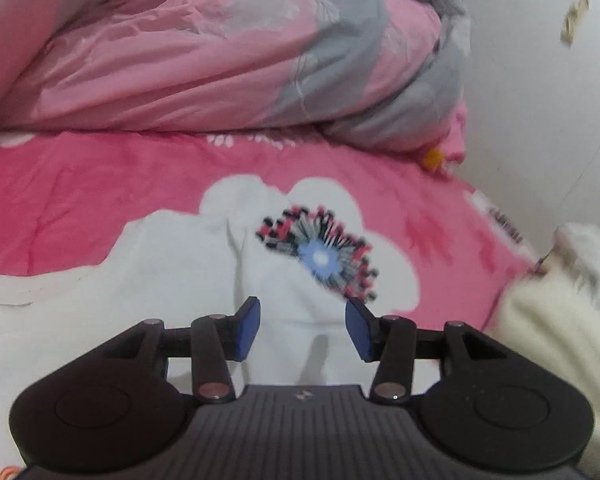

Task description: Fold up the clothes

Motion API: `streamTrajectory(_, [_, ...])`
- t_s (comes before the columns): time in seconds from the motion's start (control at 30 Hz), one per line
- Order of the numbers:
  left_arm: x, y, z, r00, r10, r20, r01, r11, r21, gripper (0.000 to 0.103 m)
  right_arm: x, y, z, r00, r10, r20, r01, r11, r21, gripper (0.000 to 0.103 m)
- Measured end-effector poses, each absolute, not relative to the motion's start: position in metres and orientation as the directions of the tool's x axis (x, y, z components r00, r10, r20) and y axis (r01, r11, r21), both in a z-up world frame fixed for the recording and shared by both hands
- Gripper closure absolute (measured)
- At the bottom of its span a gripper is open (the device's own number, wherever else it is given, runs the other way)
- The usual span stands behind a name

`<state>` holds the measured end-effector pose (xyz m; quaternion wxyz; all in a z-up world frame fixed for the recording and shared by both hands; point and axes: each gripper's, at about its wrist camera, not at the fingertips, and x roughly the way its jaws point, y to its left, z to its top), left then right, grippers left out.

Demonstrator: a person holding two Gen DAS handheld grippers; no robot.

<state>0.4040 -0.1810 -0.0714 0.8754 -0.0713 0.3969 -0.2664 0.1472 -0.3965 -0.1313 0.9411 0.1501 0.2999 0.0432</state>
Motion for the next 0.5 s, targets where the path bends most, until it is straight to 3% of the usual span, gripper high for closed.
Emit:
streamTrajectory(0.1, [0.422, -0.163, -0.086, 0.537, -0.527, -0.659, 0.278, 0.848, -0.451, 0.050, 0.146, -0.396, -0.132, 0.818, 0.169, -0.550, 0.007, 0.953, 0.303, 0.084])
streamTrajectory(0.2, [0.444, -0.138, -0.112, 0.457, -0.612, -0.645, 0.145, 0.767, -0.625, 0.048, 0.145, -0.397, -0.132, 0.819, 0.172, -0.548, 0.005, 0.952, 0.307, 0.084])
streamTrajectory(0.27, [0.450, -0.129, -0.124, 0.413, -0.688, -0.596, 0.121, 0.691, -0.713, 0.045, 0.146, -0.398, -0.132, 0.818, 0.177, -0.547, 0.004, 0.949, 0.314, 0.083])
streamTrajectory(0.37, [0.452, -0.122, -0.138, 0.353, -0.796, -0.492, 0.132, 0.563, -0.816, 0.033, 0.147, -0.399, -0.132, 0.817, 0.181, -0.547, 0.003, 0.948, 0.318, 0.083])
streamTrajectory(0.43, [0.453, -0.121, -0.145, 0.340, -0.826, -0.449, 0.129, 0.514, -0.848, 0.033, 0.147, -0.398, -0.132, 0.817, 0.182, -0.547, 0.002, 0.948, 0.318, 0.083])
streamTrajectory(0.5, [0.454, -0.118, -0.150, 0.335, -0.851, -0.404, 0.127, 0.466, -0.876, 0.046, 0.146, -0.398, -0.132, 0.817, 0.183, -0.546, 0.002, 0.947, 0.320, 0.083])
